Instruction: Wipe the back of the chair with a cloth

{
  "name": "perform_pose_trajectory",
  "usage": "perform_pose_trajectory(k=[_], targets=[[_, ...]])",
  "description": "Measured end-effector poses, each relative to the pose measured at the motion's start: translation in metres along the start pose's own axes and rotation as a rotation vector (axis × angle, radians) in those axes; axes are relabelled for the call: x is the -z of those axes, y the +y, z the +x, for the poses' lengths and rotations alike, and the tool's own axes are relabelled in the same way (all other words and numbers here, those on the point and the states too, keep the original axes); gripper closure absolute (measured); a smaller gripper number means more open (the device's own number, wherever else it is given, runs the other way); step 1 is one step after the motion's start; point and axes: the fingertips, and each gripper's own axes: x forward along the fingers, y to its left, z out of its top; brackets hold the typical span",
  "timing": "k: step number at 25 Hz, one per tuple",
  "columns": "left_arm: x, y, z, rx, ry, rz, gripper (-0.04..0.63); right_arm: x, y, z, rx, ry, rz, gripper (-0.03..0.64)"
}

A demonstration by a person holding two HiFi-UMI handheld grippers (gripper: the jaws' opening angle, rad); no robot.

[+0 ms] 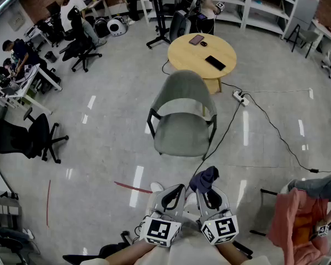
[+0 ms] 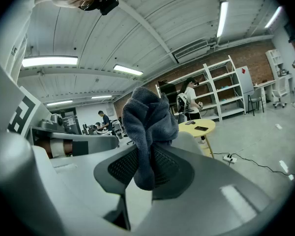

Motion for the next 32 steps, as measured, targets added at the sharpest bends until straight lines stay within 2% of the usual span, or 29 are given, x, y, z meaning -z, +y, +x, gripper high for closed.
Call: perform_pose_trajectory(k=[5, 9, 14, 19, 23, 28, 32], targets=[[0.003, 0.005, -0.005, -0.001, 0.028, 0.022, 0.595, 0.004, 0.005, 0.004, 0.004, 0.003, 0.029, 0.526], [0.001, 0.017, -0.008, -0.015, 0.036, 0.01, 0.595, 0.006, 0.014, 0.016, -0.013, 0.014, 0.034, 0.526], [0.004, 0.047, -0.009, -0.027, 0.047, -0.013, 0.595, 0.013, 0.025, 0.039, -0.012, 0.028, 0.1, 0.526], [-0.002, 0.1, -0.005, -0.035, 0.048, -0.049, 0.595, 0.01, 0.037, 0.085, 0.008, 0.057, 0.095, 0.526], [-0.018, 0.155, -0.002, -0.038, 0.029, -0.081, 0.595, -0.008, 0.054, 0.135, 0.021, 0.072, 0.069, 0.526], [-0.035, 0.209, 0.01, -0.005, 0.014, -0.084, 0.595, -0.038, 0.072, 0.191, 0.038, 0.031, 0.042, 0.525], [-0.049, 0.234, 0.017, 0.023, -0.015, -0.078, 0.595, -0.039, 0.085, 0.221, 0.053, 0.047, 0.039, 0.526]])
